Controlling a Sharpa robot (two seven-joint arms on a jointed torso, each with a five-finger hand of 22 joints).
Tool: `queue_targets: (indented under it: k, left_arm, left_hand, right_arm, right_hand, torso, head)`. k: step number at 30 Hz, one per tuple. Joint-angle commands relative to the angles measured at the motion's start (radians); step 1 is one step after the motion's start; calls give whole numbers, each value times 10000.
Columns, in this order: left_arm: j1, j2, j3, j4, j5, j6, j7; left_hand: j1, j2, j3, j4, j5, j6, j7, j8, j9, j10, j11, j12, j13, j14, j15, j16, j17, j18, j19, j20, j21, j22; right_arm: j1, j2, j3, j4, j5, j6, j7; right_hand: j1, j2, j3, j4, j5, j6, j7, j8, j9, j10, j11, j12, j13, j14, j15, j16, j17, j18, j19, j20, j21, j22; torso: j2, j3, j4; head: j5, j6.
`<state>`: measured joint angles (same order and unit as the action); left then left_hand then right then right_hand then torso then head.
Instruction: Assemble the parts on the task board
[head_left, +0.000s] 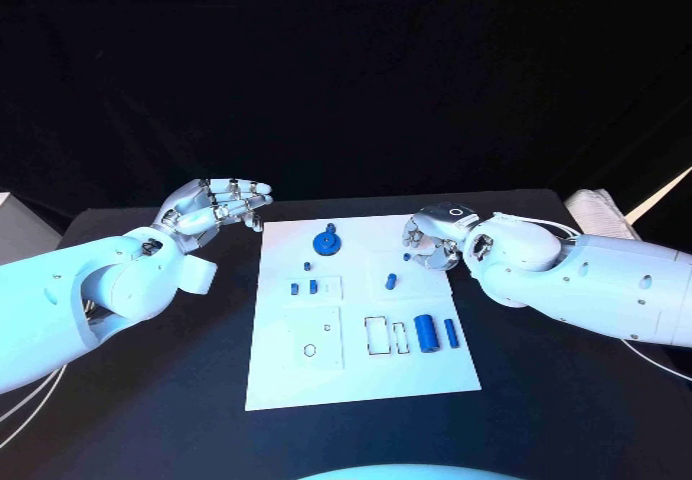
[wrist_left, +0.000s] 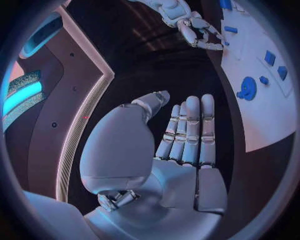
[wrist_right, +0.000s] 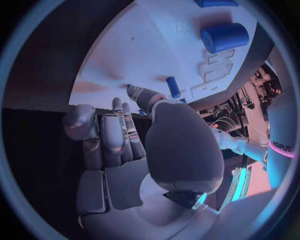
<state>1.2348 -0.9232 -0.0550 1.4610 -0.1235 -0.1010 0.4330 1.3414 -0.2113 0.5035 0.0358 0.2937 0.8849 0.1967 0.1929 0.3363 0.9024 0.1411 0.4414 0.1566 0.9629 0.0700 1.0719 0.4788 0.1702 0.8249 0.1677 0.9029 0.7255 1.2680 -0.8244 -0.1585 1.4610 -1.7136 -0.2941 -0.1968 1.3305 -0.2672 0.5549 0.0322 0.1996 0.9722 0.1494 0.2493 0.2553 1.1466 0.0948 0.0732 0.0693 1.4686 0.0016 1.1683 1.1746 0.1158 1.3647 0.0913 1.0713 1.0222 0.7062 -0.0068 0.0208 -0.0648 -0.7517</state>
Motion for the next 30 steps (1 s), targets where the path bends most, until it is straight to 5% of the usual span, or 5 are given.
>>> queue_targets:
  k: [1, 22, 30]
  left_arm:
    - [2, -29, 11, 59, 377, 270, 268]
    - [4, -93, 11, 56, 136, 39, 88]
    - [5, -99, 11, 61, 126, 9, 71]
  left_hand:
    - [-45, 37, -73, -6, -35, -21, -6, -14, 17, -68, -16, 62, -14, -69, 7, -48, -20, 137, 28, 24, -78, -25]
    - [24, 86, -96, -23, -42, -79, 41, -55, 14, -82, 4, 86, -29, -77, 12, -116, -78, 139, 102, 19, -200, -122]
    - [28, 98, -102, -20, -43, -78, 47, -57, 15, -85, 10, 90, -32, -84, 18, -135, -92, 137, 112, 20, -225, -141]
  right_arm:
    - [-79, 99, -9, -60, -509, 49, -259]
    - [-305, 460, -16, -381, -177, 208, -149]
    - [-389, 646, -17, -561, -116, 224, -163]
  right_hand:
    - [-63, -16, -16, 10, -21, 29, 30, -48, 22, -92, -3, -55, 12, 522, 62, 78, 41, -77, 73, 39, 91, 41]
    - [-35, 258, 458, 68, -116, 463, -70, 117, 263, 658, -164, 193, 147, 489, -62, 907, 488, -288, 436, 20, 1355, 1455]
    - [19, 604, 794, 52, -518, 755, -177, 284, 443, 967, -275, 200, 222, 471, -148, 1097, 534, -338, 493, -33, 1652, 1809]
  torso:
    - [-3, 15, -4]
    - [0, 24, -7]
    - [-7, 22, -20]
  head:
    - [13, -12]
    - [79, -86]
    - [77, -114]
